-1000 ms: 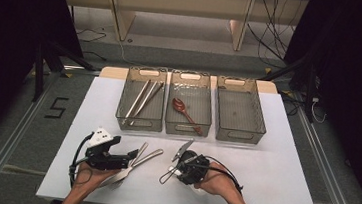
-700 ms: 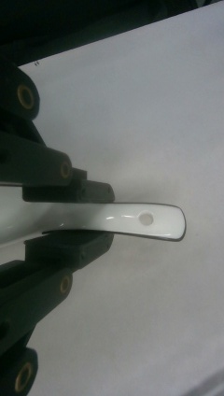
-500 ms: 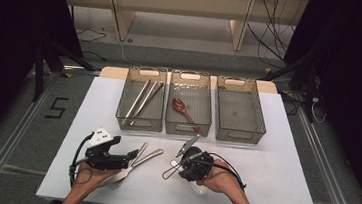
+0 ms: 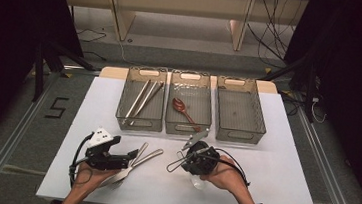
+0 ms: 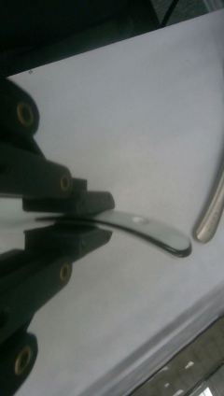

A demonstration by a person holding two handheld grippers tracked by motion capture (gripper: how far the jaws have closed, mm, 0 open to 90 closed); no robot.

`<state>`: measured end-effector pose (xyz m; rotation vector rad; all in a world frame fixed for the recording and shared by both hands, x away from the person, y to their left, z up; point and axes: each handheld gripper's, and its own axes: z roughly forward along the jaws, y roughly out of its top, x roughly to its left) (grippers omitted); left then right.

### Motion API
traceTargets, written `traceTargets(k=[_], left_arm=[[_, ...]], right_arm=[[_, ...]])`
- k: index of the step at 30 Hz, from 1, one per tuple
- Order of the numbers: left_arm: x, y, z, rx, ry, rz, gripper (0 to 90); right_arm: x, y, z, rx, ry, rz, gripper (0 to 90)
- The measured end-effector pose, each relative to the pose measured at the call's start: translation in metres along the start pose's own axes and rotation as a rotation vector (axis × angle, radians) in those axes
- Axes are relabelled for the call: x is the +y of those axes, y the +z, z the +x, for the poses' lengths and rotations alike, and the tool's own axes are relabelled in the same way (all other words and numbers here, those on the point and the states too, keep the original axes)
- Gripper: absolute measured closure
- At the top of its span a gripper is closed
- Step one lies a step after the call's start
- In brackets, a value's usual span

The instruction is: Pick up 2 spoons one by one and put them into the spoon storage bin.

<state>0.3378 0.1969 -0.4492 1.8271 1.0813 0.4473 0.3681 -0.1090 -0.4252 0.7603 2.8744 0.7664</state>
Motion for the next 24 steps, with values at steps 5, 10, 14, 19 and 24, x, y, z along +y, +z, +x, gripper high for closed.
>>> traceTargets(k=[5, 10, 14, 19, 24], left_arm=[[0.000, 0.000, 0.000, 0.000, 0.000, 0.000, 16.7], [0.000, 0.000, 0.000, 0.001, 0.001, 0.000, 16.6], [0.000, 0.000, 0.000, 0.002, 0.000, 0.001, 16.6], [0.000, 0.000, 0.000, 0.003, -0.002, 0.000, 16.6], [0.000, 0.000, 0.000, 0.000, 0.000, 0.002, 16.6]], right_arm=[[0.001, -0.007, -0.003, -0.004, -0.010, -0.030, 86.4], [0.005, -0.020, -0.009, -0.021, 0.004, -0.077, 86.3], [0.010, -0.030, -0.017, -0.043, 0.027, -0.115, 86.3], [0.019, -0.040, -0.027, -0.072, 0.052, -0.175, 86.3], [0.029, -0.050, -0.039, -0.110, 0.076, -0.224, 86.3]])
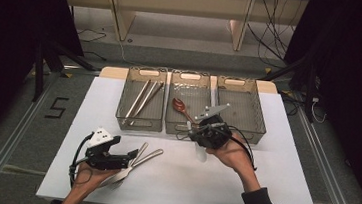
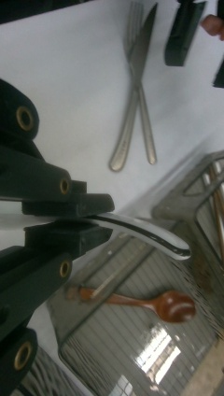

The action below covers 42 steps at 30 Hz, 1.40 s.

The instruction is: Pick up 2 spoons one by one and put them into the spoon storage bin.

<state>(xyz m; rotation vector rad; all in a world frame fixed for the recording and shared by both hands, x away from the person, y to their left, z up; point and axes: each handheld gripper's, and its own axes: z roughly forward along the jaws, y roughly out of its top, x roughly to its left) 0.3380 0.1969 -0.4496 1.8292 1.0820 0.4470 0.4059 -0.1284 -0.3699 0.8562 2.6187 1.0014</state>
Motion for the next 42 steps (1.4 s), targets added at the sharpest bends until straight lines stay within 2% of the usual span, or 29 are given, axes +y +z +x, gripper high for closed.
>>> traceTargets(k=[14, 23, 31, 42], left_arm=[[0.000, 0.000, 0.001, 0.000, 0.000, -0.002, 16.6], [0.000, 0.000, 0.001, 0.001, 0.004, -0.002, 16.6], [0.000, 0.000, 0.001, 0.001, 0.003, -0.002, 16.6], [0.000, 0.000, 0.001, 0.000, 0.001, -0.002, 16.7]], right_arm=[[0.043, -0.006, -0.029, -0.087, 0.043, -0.093, 86.3], [0.063, -0.002, -0.046, -0.128, 0.080, -0.100, 86.2], [0.070, 0.011, -0.066, -0.188, 0.116, -0.085, 86.2], [0.067, 0.034, -0.079, -0.237, 0.142, -0.065, 86.2]])
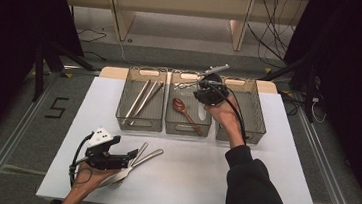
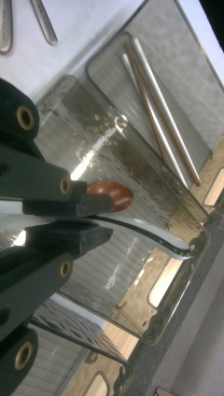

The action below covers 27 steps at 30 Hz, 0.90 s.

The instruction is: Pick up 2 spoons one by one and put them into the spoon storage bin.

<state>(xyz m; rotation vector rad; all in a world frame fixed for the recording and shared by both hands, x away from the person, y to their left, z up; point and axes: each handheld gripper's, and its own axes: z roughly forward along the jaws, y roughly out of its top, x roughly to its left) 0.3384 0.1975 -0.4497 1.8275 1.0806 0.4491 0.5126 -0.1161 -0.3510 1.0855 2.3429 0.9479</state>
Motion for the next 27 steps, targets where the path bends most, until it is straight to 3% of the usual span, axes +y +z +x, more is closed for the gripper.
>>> traceTargets(k=[14, 27], left_arm=[[0.000, 0.000, 0.000, 0.000, 0.002, 0.001, 16.6], [0.000, 0.000, 0.000, -0.002, 0.000, 0.007, 16.6]], right_arm=[[-0.014, 0.025, -0.005, -0.042, 0.010, 0.051, 86.0], [-0.027, 0.038, -0.005, -0.046, 0.004, 0.092, 85.4]])
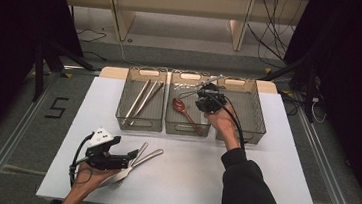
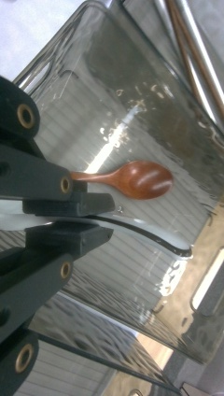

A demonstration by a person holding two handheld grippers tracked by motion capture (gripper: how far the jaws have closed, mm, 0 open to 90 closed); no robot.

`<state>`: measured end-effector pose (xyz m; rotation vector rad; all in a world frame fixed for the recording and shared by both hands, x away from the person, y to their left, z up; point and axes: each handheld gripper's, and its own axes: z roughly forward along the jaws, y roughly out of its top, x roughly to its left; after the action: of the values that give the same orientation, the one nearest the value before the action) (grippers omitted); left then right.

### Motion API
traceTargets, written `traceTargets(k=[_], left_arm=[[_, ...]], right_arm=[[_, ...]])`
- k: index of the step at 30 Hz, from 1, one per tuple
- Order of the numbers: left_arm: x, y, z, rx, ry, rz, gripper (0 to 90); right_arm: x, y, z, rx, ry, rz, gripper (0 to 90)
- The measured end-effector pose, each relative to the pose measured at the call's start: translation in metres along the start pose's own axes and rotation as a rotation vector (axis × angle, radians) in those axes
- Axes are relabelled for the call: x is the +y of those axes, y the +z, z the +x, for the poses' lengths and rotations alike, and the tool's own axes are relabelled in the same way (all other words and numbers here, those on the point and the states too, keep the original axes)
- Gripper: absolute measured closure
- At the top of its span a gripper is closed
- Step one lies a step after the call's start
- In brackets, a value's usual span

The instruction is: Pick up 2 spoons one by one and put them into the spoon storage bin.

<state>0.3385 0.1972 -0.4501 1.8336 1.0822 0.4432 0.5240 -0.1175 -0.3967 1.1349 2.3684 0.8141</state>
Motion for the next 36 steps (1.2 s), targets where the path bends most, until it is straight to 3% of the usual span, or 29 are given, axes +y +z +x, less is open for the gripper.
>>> traceTargets(k=[2, 7, 19, 28, 36], left_arm=[[0.000, 0.000, 0.000, 0.000, -0.001, -0.002, 16.6], [0.000, 0.000, 0.000, 0.000, 0.000, 0.000, 16.6], [0.000, 0.001, 0.000, -0.002, -0.001, 0.005, 16.6], [0.000, 0.002, 0.000, -0.005, -0.005, 0.016, 16.6], [0.001, 0.003, 0.000, -0.013, 0.004, 0.037, 16.6]], right_arm=[[-0.001, 0.002, 0.001, 0.004, 0.000, 0.007, 84.3], [0.000, 0.000, 0.001, 0.016, 0.010, -0.003, 71.6], [-0.007, -0.024, 0.005, 0.070, 0.004, -0.047, 51.9], [-0.028, -0.049, 0.007, 0.127, 0.024, -0.131, 44.2], [-0.051, -0.069, 0.010, 0.149, 0.022, -0.162, 41.6]])
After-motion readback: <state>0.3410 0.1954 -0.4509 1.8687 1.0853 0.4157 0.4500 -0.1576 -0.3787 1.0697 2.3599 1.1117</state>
